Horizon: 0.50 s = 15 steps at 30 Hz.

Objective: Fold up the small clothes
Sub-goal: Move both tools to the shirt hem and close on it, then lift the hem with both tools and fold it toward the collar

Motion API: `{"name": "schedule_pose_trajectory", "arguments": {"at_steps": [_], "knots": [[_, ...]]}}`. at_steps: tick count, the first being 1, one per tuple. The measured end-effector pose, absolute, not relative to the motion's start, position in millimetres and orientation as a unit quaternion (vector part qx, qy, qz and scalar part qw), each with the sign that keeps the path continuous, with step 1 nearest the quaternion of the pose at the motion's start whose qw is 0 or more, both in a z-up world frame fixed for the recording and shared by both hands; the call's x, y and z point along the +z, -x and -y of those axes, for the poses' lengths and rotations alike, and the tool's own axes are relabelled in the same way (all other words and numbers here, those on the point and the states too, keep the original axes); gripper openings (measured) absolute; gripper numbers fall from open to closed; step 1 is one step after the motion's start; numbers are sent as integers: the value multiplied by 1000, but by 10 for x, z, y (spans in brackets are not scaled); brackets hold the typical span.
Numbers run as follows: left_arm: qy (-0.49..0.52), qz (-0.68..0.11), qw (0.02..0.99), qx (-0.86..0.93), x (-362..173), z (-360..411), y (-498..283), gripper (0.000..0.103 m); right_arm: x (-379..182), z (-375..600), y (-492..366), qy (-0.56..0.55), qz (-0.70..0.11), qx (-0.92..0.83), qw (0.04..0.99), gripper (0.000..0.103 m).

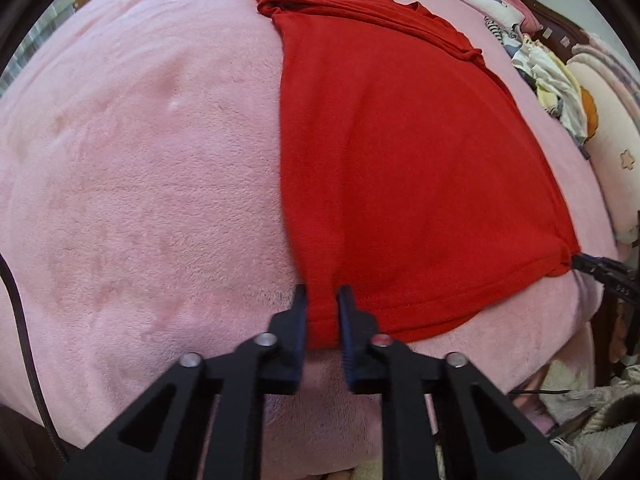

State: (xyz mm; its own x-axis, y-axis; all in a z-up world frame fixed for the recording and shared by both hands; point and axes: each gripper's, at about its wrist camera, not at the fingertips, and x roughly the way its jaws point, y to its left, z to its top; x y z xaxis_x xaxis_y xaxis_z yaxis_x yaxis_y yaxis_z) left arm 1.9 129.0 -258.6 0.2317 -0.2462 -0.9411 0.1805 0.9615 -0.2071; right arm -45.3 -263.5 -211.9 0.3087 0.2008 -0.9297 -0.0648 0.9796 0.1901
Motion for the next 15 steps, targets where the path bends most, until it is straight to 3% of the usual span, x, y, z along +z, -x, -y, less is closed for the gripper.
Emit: {"name": "schedule_pose_trajectory", "arguments": {"at_steps": [6, 15], "knots": [[15, -582, 804, -119, -2348, -1277, 6, 5, -1993, 2523, 487, -22, -568, 76, 819, 7], [55, -495, 861, -104, -1381, -1385, -593, 5, -1150, 2610, 16, -25, -477, 60, 876, 7]]}}
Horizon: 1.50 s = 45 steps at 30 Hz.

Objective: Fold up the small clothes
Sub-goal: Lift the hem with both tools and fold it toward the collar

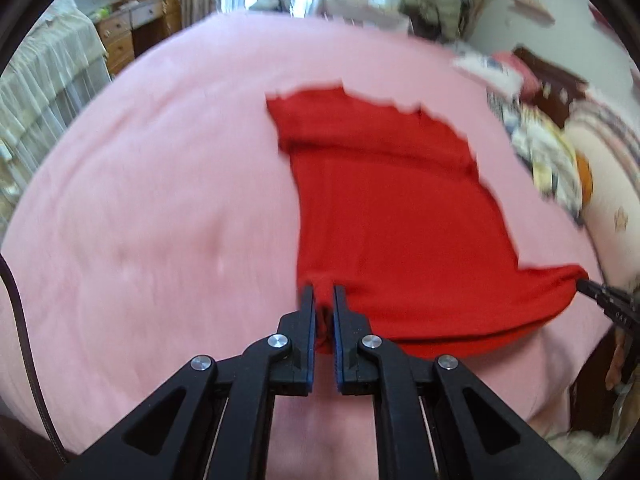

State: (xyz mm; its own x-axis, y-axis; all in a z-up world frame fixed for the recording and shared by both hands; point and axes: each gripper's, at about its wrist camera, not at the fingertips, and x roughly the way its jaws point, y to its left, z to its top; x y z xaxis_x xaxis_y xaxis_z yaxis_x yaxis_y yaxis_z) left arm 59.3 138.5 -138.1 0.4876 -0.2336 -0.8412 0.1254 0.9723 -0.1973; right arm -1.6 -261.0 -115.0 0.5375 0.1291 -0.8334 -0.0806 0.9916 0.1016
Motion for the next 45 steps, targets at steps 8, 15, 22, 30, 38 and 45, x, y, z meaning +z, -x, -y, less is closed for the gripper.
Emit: {"name": "schedule_pose_trajectory", "arguments": {"at_steps": [8, 15, 22, 30, 38, 45], "knots": [[66, -456, 885, -67, -996, -1388, -1706, 4, -657, 2702, -1103, -54, -424, 56, 902, 7], [82, -473, 876, -32, -1201, -1317, -2743, 4, -681, 2788, -1945, -79, -425, 45, 901, 7], [81, -481, 873, -4, -1431, -1210, -3589, 4, -851, 2817, -2753, -86, -440, 29, 893, 7], [82, -501, 861, 23, -1729, -1080, -4290, 4, -1162, 2861, -3523, -93, -462, 5, 882, 7], [88, -528, 844, 41, -2178, -994, -4670, 4, -1545, 2889, -3910, -101, -489, -11, 866, 7], [93, -534, 839, 55, -2380, -1008, -4827, 4, -1744, 2913, -4062, -101, -497, -22, 862, 7]]}}
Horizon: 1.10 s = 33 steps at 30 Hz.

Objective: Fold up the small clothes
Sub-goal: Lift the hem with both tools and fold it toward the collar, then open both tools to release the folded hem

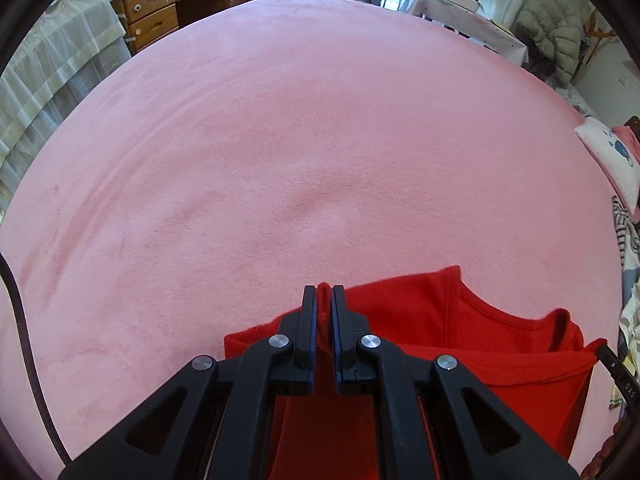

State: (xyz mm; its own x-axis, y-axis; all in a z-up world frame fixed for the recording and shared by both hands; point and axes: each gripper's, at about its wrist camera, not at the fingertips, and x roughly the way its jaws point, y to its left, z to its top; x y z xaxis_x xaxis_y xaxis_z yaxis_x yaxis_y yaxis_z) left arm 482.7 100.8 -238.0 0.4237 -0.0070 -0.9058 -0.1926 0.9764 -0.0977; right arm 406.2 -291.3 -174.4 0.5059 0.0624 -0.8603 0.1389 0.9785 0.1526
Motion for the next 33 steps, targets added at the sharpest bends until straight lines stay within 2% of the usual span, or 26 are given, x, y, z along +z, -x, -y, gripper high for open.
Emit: {"name": "schedule_pose_trajectory", "arguments": {"at_steps": [17, 21, 24, 25, 28, 32, 33], "knots": [[100, -538, 832, 96, -2629, -994, -5174, 3, -1911, 2979, -4399, -108, -499, -39, 859, 5], [83, -539, 834, 89, -2666, -938, -5206, 5, -1877, 2947, -4446, -102, -498, -38, 860, 11], [74, -533, 839, 77, -2620, -906, -5189, 14, -1786, 2935, -4445, -95, -487, -39, 867, 21], [69, -531, 842, 72, -2592, -893, -5164, 20, -1747, 2925, -4430, -91, -482, -38, 871, 23], [28, -514, 855, 66, -2454, -851, -5102, 34, -1649, 2919, -4370, -78, -474, -37, 876, 23], [-1, -500, 865, 31, -2240, -833, -4940, 59, -1557, 2930, -4223, -78, -475, -16, 877, 23], [-12, -501, 865, 15, -2188, -818, -4869, 61, -1542, 2905, -4171, -75, -476, -8, 876, 23]]}}
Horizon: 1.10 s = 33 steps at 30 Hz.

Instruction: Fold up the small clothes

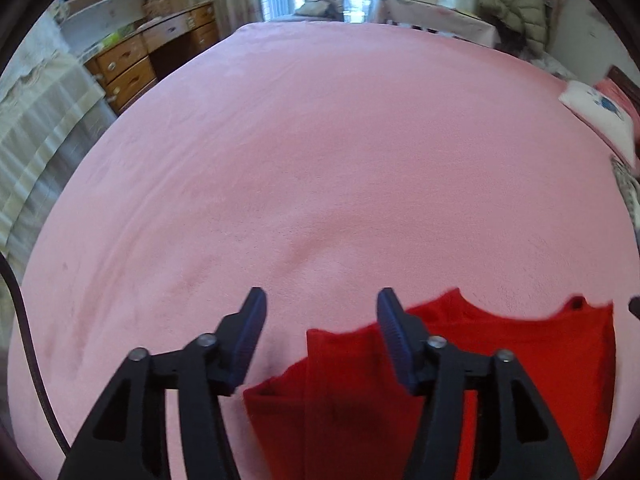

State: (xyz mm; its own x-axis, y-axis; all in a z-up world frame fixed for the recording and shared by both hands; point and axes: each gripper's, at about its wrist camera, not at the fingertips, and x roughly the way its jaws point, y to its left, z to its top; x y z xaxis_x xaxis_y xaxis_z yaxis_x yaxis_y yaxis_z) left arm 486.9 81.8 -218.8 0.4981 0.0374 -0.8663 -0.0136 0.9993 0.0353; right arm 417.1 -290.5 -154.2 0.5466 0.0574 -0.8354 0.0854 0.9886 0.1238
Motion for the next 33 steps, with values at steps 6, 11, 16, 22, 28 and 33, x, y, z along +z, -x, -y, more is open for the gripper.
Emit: {"name": "schedule_pose_trajectory", "arguments": {"at_steps": [6, 11, 16, 22, 28, 33], "knots": [[-60, -528, 843, -88, -2156, -716, -4349, 63, -1557, 2816, -3764, -33, -495, 26, 868, 23], [-73, -537, 827, -149, -2256, -562, -3878, 63, -1611, 2718, -3416, -27, -515, 74, 854, 23], [-83, -536, 822, -173, -2355, -465, -3541, 63, -1643, 2475, -3197, -21, -520, 122, 845, 23], [-83, -559, 813, -141, -2614, -601, -3499, 63, -1890, 2358, -3033, 8, -549, 123, 827, 23], [-69, -558, 815, -142, -2703, -773, -3434, 58, -2047, 2630, -2882, -11, -562, 96, 822, 14], [-87, -552, 818, -138, -2707, -730, -3320, 58, -2066, 2725, -2774, 1, -563, 79, 823, 14]]}}
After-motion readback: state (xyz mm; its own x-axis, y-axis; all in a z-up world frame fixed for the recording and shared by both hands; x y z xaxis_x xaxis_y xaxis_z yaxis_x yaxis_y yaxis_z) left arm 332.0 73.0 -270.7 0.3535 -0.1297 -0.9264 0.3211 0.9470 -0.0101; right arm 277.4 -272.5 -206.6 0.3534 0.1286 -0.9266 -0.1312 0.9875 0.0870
